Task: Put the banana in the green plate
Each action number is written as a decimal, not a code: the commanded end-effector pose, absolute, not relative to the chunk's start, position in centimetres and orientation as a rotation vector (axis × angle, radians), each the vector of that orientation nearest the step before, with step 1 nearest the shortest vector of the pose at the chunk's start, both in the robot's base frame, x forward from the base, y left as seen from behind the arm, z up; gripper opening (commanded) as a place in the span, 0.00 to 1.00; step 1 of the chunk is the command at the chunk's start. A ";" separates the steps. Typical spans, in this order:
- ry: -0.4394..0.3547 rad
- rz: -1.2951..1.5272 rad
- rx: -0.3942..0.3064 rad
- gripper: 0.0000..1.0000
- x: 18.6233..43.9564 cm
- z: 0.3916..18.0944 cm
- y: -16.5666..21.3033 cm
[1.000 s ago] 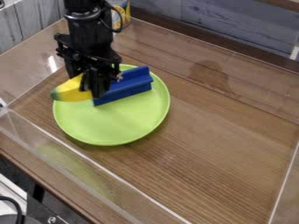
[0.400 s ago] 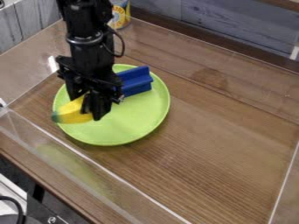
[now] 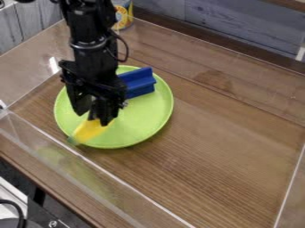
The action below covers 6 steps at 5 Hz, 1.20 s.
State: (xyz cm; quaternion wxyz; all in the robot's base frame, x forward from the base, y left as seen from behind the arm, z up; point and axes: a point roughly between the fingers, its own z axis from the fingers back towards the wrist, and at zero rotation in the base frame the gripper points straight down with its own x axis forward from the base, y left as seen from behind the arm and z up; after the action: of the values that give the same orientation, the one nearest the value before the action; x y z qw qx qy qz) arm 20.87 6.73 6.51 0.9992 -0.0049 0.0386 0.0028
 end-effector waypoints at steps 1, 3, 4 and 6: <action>0.044 -0.080 0.010 1.00 22.0 6.4 7.1; 0.044 -0.193 0.012 1.00 21.9 6.3 6.8; 0.042 -0.226 0.013 1.00 21.6 7.0 6.5; 0.037 -0.237 0.016 1.00 20.5 8.1 9.3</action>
State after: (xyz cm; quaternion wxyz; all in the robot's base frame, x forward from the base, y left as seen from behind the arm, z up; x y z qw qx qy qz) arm 19.80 8.94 6.97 0.9924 -0.0064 0.0395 -0.1161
